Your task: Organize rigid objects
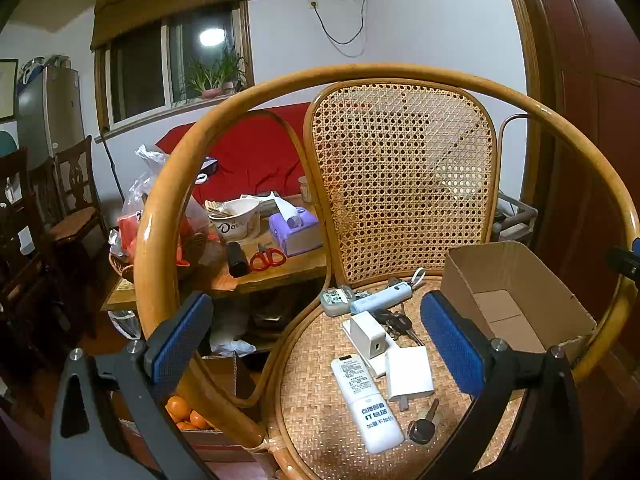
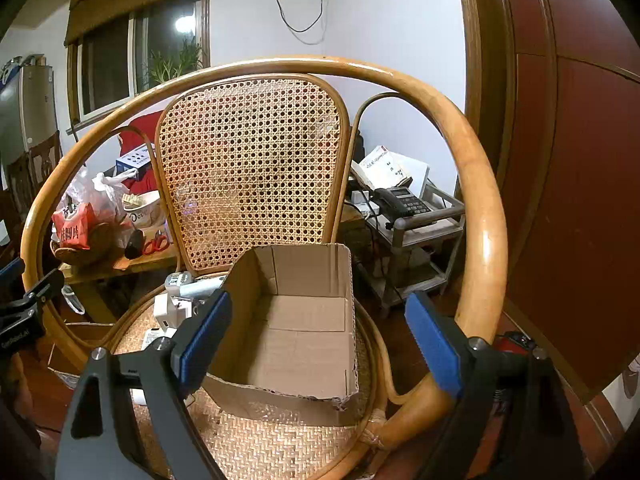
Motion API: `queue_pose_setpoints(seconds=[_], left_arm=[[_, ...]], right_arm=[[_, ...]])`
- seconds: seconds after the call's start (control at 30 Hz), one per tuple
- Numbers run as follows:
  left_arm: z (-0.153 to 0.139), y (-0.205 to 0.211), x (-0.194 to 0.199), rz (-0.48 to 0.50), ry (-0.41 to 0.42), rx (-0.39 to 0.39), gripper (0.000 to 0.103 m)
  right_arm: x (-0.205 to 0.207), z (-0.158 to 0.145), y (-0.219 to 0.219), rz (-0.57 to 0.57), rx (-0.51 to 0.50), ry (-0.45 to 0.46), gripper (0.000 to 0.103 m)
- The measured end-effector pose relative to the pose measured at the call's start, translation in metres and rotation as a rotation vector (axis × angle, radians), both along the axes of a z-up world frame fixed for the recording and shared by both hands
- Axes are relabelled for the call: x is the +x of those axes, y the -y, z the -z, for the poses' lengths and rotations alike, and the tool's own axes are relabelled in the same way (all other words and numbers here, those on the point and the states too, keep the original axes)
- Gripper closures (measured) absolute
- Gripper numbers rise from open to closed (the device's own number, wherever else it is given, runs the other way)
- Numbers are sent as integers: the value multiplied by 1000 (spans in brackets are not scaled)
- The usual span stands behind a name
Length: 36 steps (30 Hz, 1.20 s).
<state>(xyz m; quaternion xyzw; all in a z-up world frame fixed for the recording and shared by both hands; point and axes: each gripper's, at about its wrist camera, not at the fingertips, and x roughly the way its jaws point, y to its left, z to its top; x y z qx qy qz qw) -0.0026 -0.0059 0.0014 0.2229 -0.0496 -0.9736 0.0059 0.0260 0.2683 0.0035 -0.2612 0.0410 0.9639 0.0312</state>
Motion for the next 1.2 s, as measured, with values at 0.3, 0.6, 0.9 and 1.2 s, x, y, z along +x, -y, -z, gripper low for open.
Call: queue_pose_setpoints(seconds=[0.3,0.6,0.9,1.2], left_arm=[[1,1,1,0,-1,0,0],[1,2,0,4,3,1,0],[1,3,0,2,4,1,0],[3,1,-3,10,11,-7,0]], right_arm=[[0,0,0,1,2,1,10],[0,1,0,4,3,3,10],[0,1,-2,2,1,2,10],[0,2,-4,-1,-7,14,10]])
